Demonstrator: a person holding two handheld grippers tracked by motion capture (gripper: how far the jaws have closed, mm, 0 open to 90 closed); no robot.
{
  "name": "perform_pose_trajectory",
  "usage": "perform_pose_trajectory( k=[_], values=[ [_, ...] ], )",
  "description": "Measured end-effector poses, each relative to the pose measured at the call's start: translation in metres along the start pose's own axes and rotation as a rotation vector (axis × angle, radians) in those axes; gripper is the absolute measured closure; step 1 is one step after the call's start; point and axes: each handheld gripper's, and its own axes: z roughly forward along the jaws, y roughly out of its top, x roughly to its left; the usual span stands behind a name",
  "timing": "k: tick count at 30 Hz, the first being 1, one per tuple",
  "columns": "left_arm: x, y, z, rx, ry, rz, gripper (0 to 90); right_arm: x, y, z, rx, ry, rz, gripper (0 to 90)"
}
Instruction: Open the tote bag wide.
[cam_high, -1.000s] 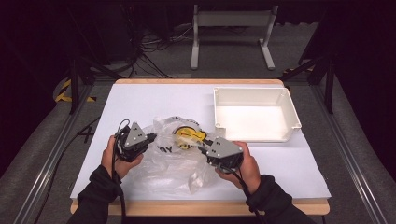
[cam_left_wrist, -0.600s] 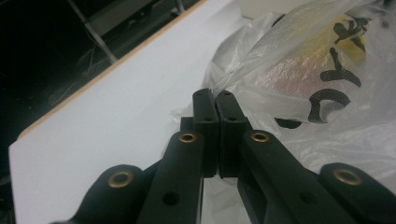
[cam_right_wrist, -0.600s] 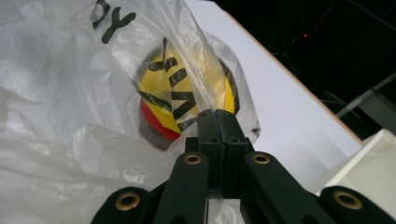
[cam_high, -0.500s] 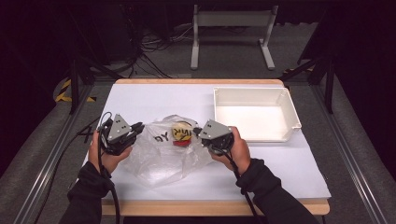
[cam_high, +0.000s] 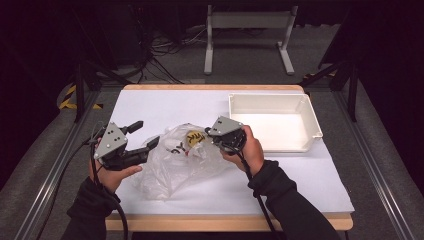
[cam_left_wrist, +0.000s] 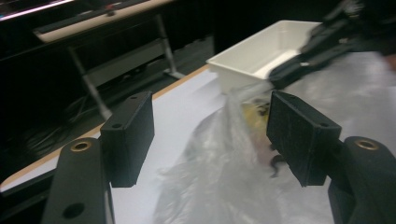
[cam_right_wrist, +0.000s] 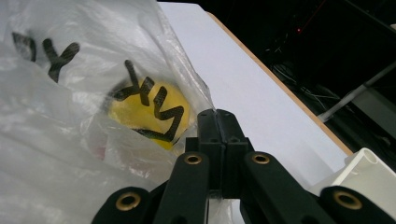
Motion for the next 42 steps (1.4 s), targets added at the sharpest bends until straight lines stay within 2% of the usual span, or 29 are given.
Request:
perform_pose_trajectory(
  k=[1,2,4,5,7,10,12,14,17,19,20,21,23,25,27,31,35,39,42],
  values=[
    [-0.005,0.0,0.004,0.026,-0.022,0.013,34.1,-0.001,0.0,0.0,0.003,0.001,0.002,90.0],
    [-0.012,-0.002,0.01,0.073,-0.046,0.028,34.2,-0.001,-0.001,0.0,0.001,-0.003,0.005,90.0],
    [-0.021,-0.008,0.025,0.174,-0.033,0.085,34.1,-0.002,-0.001,-0.002,-0.001,-0.001,0.008,90.0],
    [-0.021,-0.011,0.029,0.197,-0.039,0.088,34.3,-0.002,-0.002,-0.002,-0.003,0.002,0.015,90.0],
    [-0.02,-0.019,0.04,0.248,-0.048,0.066,36.7,-0.003,-0.003,-0.004,-0.003,0.005,0.019,90.0],
    [-0.017,-0.029,0.051,0.299,-0.058,0.038,38.3,-0.003,-0.006,-0.006,-0.01,0.018,0.029,88.6],
    [-0.016,-0.034,0.057,0.324,-0.049,0.05,44.8,-0.003,-0.007,-0.007,-0.012,0.026,0.033,86.4],
    [-0.015,-0.037,0.062,0.33,-0.047,0.044,52.4,-0.003,-0.009,-0.009,-0.016,0.04,0.036,80.0],
    [-0.014,-0.037,0.065,0.328,-0.054,0.058,73.0,-0.004,-0.009,-0.012,-0.034,0.066,0.042,62.0],
    [-0.014,-0.036,0.066,0.328,-0.054,0.072,84.0,-0.004,-0.008,-0.018,-0.055,0.084,0.063,45.6],
    [-0.015,-0.035,0.066,0.334,-0.057,0.075,87.5,-0.005,-0.006,-0.022,-0.069,0.103,0.068,40.4],
    [-0.015,-0.034,0.067,0.333,-0.053,0.077,88.3,-0.005,-0.005,-0.027,-0.089,0.109,0.072,35.7],
    [-0.014,-0.032,0.067,0.328,-0.052,0.071,88.8,-0.004,-0.003,-0.033,-0.1,0.101,0.07,31.9],
    [-0.015,-0.03,0.067,0.323,-0.048,0.068,89.0,-0.003,0.0,-0.04,-0.124,0.122,0.065,26.8],
    [-0.014,-0.028,0.067,0.325,-0.049,0.066,89.2,-0.001,0.004,-0.048,-0.139,0.11,0.052,24.6],
    [-0.014,-0.025,0.069,0.338,-0.04,0.071,89.6,0.004,0.01,-0.064,-0.194,0.14,0.049,24.5],
    [-0.013,-0.022,0.072,0.353,-0.029,0.068,89.8,0.01,0.014,-0.072,-0.217,0.183,0.045,20.7],
    [-0.015,-0.015,0.074,0.359,-0.026,0.077,89.9,0.02,0.016,-0.069,-0.188,0.224,0.049,13.0],
    [-0.017,-0.011,0.077,0.369,-0.016,0.091,89.9,0.036,0.018,-0.063,-0.153,0.27,0.009,9.2]
  ],
)
